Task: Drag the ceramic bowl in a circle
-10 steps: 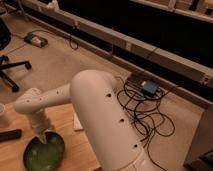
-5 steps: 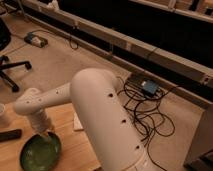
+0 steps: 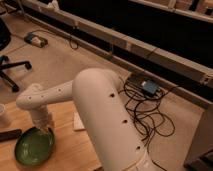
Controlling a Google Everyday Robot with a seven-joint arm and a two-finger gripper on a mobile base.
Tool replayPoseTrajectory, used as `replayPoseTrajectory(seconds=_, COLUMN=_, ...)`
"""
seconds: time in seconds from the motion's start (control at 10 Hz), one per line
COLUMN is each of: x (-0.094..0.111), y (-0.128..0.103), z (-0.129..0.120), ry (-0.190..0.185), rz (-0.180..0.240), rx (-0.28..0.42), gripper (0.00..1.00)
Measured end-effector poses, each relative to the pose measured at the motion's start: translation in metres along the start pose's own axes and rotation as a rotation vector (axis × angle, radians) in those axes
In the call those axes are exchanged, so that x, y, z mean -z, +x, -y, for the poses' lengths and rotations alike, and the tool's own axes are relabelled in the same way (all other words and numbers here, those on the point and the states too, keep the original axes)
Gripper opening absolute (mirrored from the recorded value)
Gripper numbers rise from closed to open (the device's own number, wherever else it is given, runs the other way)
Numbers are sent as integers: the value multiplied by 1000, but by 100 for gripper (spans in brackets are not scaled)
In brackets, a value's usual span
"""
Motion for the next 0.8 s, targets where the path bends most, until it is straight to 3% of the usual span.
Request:
replayPoseTrajectory(seconds=0.5, x=27, y=32, z=-48, ry=11, rz=-41, rx=-52, gripper=0)
replayPoseTrajectory(seconds=0.8, x=42, y=38, z=-91, ry=25, rz=-67, rx=-136, gripper=0)
